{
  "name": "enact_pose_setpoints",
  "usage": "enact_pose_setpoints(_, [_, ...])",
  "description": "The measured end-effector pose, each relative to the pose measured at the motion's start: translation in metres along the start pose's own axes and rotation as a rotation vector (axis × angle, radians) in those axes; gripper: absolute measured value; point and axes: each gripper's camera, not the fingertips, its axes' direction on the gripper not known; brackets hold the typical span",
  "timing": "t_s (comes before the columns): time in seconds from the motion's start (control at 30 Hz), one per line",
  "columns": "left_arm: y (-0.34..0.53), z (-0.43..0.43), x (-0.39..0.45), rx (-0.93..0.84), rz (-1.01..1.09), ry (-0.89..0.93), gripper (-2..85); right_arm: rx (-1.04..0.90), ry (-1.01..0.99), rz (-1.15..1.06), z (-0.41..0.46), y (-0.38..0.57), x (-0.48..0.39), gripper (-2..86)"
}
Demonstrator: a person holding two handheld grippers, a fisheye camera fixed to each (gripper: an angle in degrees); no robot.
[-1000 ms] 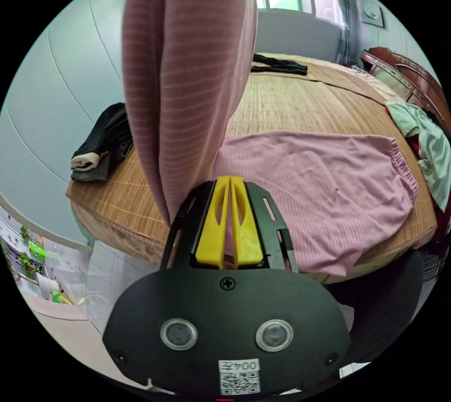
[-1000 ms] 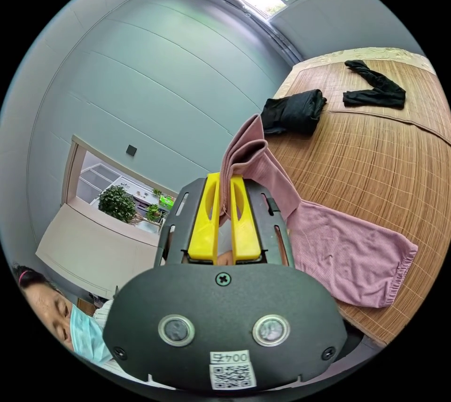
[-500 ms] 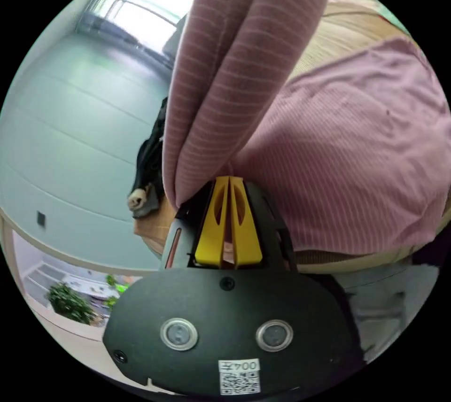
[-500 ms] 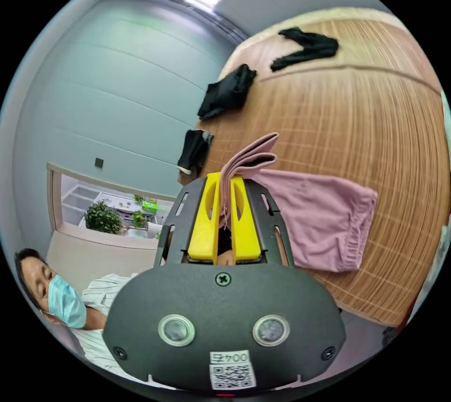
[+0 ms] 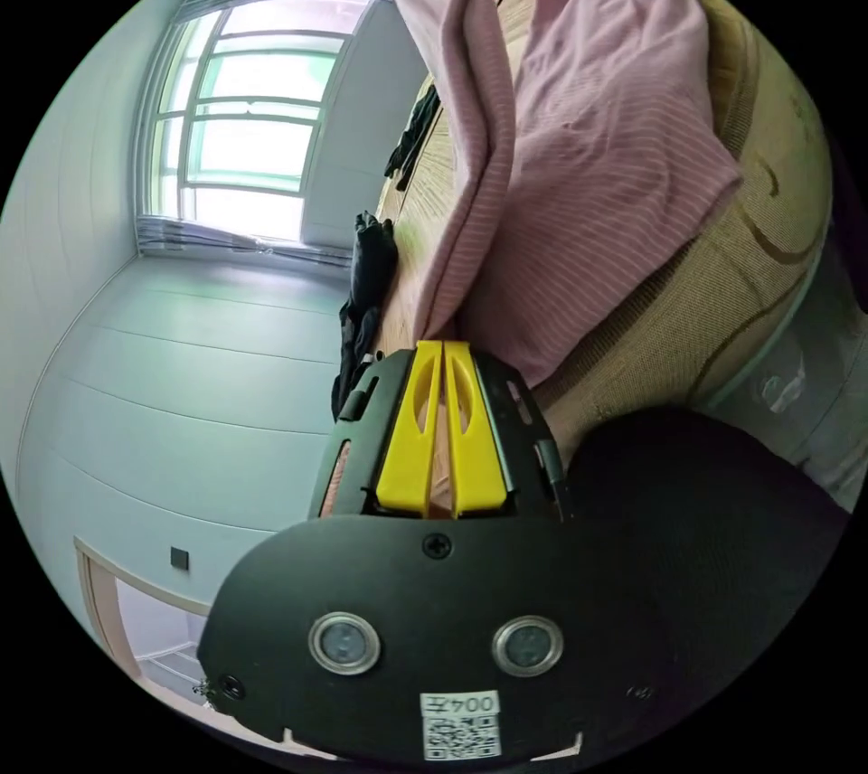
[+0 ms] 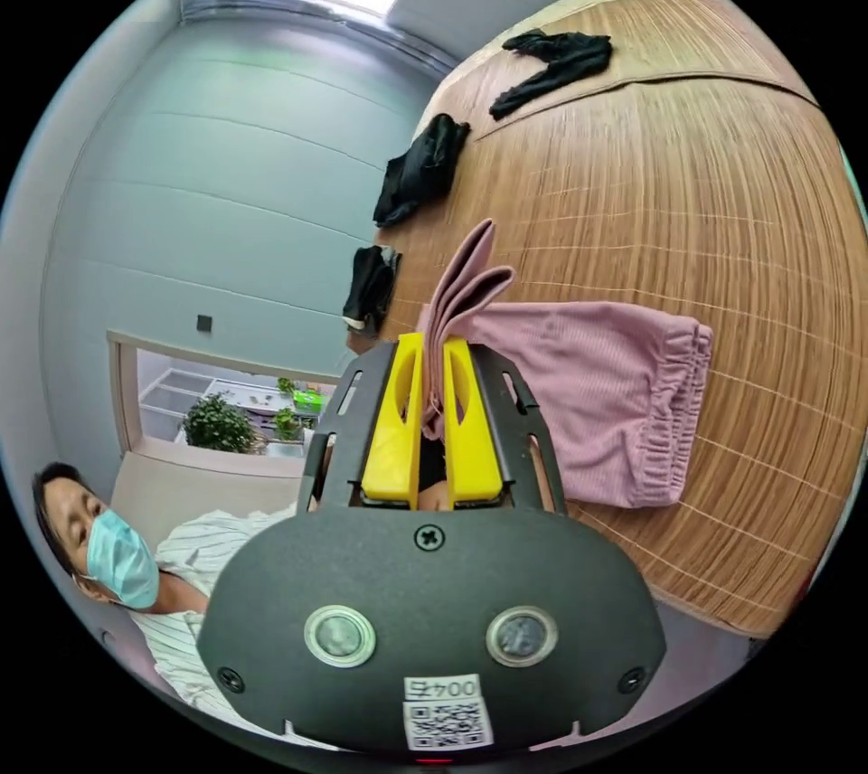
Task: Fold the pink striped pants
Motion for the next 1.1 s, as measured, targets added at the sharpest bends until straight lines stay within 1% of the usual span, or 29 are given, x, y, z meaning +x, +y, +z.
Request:
enact_pose_setpoints(0.03, [0.012,0.001,-0.002,0.013,0.0,0.009,0.9,-0.013,0.016,0.026,0.003,0.003,0.011,4.9])
enact_pose_setpoints(0.1, [0.032,0.008,-0.007,0.006,-0.026,0.022,0.9,-0.071,0.047,0.173,0.023,0.017,0.072,4.9])
enact_pose_setpoints(0.2, [0.066,0.032,-0.029,-0.033,-0.164,0.117,0.9,-0.07,0.026,0.325,0.04,0.041,0.133,5.0])
enact_pose_setpoints(0.27, [0.083,0.048,-0.051,-0.03,-0.276,0.2,0.8,-0.032,-0.017,0.358,0.04,0.054,0.148,5.0])
enact_pose_setpoints(0.33, [0.091,0.069,-0.086,0.03,-0.453,0.328,0.8,-0.003,-0.057,0.36,0.038,0.063,0.151,5.1])
enact_pose_setpoints(0.37, [0.09,0.075,-0.094,0.047,-0.493,0.37,0.8,0.004,-0.055,0.351,0.037,0.067,0.149,5.1])
enact_pose_setpoints(0.43, [0.082,0.113,-0.123,0.121,-0.706,0.588,0.7,-0.002,-0.029,0.339,0.037,0.07,0.143,5.1])
enact_pose_setpoints(0.47, [0.081,0.126,-0.128,0.134,-0.771,0.644,0.7,-0.003,-0.015,0.341,0.038,0.072,0.139,5.2])
enact_pose_setpoints(0.5, [0.077,0.157,-0.131,0.14,-0.868,0.767,0.7,0.001,-0.008,0.345,0.038,0.075,0.134,5.2])
enact_pose_setpoints(0.53, [0.068,0.19,-0.125,0.098,-0.898,0.859,0.7,0.005,-0.005,0.345,0.037,0.076,0.131,5.2])
enact_pose_setpoints(0.57, [0.065,0.206,-0.12,0.063,-0.911,0.875,0.6,0.017,-0.003,0.335,0.036,0.078,0.124,5.1])
enact_pose_setpoints(0.63, [0.062,0.264,-0.091,-0.071,-0.906,0.904,0.6,0.04,-0.005,0.29,0.034,0.081,0.109,5.1])
enact_pose_setpoints(0.7, [0.076,0.297,-0.07,-0.178,-0.895,0.861,0.5,0.034,0.042,0.219,0.034,0.083,0.091,5.1])
enact_pose_setpoints(0.73, [0.09,0.315,-0.058,-0.204,-0.885,0.855,0.6,0.024,0.072,0.217,0.035,0.085,0.089,5.1])
enact_pose_setpoints(0.8, [0.115,0.332,-0.051,-0.151,-0.927,0.895,0.6,-0.032,0.179,0.252,0.045,0.093,0.098,5.3])
enact_pose_setpoints(0.83, [0.125,0.344,-0.05,-0.152,-0.939,0.921,0.6,-0.037,0.187,0.241,0.047,0.097,0.1,5.4])
enact_pose_setpoints(0.93, [0.147,0.371,-0.045,-0.155,-0.961,0.967,0.6,0.036,0.169,0.177,0.047,0.116,0.095,5.3])
enact_pose_setpoints(1.03, [0.167,0.389,-0.046,-0.132,-0.973,1.026,0.4,0.097,0.224,0.136,0.04,0.136,0.072,6.2])
enact_pose_setpoints(1.07, [0.172,0.392,-0.049,-0.115,-0.979,1.047,0.3,0.159,0.262,0.117,0.028,0.151,0.057,6.4])
enact_pose_setpoints(1.1, [0.186,0.393,-0.058,-0.047,-1.018,1.101,0.3,0.243,0.282,0.101,0.013,0.171,0.041,6.5])
